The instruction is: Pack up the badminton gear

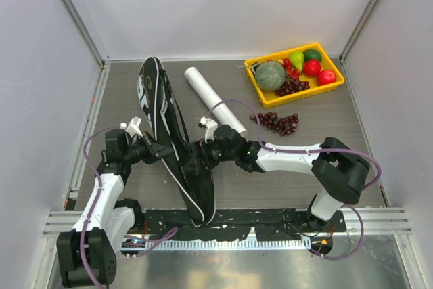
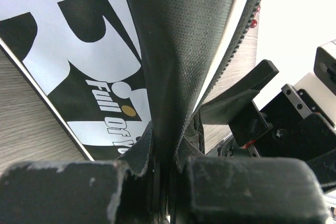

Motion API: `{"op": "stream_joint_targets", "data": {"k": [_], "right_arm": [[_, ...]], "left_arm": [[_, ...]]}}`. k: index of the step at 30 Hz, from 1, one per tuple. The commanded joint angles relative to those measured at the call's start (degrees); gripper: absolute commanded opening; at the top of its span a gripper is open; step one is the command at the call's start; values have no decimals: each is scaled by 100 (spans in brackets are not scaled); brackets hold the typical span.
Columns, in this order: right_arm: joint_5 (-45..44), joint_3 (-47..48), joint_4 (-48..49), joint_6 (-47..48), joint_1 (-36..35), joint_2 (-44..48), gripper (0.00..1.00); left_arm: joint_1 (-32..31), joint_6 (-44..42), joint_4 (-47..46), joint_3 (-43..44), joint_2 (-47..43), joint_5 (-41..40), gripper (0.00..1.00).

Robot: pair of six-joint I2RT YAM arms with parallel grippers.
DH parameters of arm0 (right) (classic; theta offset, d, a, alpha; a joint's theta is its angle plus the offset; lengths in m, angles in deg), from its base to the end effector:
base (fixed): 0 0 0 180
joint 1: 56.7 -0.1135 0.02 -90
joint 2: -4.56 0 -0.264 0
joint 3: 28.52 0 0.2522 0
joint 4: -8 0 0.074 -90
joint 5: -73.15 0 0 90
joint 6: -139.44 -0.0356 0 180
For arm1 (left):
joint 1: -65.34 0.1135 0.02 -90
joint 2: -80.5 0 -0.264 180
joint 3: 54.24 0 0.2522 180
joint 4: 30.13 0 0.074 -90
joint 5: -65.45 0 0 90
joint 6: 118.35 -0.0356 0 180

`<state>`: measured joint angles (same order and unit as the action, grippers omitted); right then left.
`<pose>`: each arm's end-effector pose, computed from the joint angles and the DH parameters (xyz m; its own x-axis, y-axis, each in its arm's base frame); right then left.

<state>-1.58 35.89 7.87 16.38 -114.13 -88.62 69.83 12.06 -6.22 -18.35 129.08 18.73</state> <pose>0.1808 0.3005 0.2034 -0.7293 -0.1640 -0.6643 -0.6435 0.4946 0.5843 0.1730 -0.0109 0.1965 -0.7713 -0.5340 -0.3463 -0.0109 0.5552 -0.8317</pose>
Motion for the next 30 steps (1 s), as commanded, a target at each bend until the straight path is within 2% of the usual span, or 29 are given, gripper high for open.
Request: {"op": "stream_joint_targets", "data": {"k": [1, 5, 14, 20, 23, 26, 28, 30], "right_arm": [[232, 49, 475, -289, -233, 310, 96], [-66, 234, 352, -456, -383, 205, 99], [-234, 410, 456, -755, -637, 29, 99], [-998, 893, -430, -333, -927, -191, 99], [-1341, 973, -737, -175, -1016, -314, 95], [-1509, 1122, -906, -69, -1060, -437, 84], [-1509, 1183, -941, -43, -1051, -551, 72], [-1509, 1227, -967, -43, -1060, -648, 48]], "left_arm": [[-10, 257, -602, 11, 99, -66, 0], [-10, 328, -707, 28, 248, -224, 5], [-45, 486, -989, 37, 618, -470, 8], [-62, 697, -1375, 28, 820, -435, 8], [-71, 697, -1393, 63, 820, -444, 8], [-63, 697, -1376, 63, 794, -453, 11], [-71, 688, -1358, 72, 759, -462, 16], [-71, 680, -1349, 90, 724, -435, 21]]}}
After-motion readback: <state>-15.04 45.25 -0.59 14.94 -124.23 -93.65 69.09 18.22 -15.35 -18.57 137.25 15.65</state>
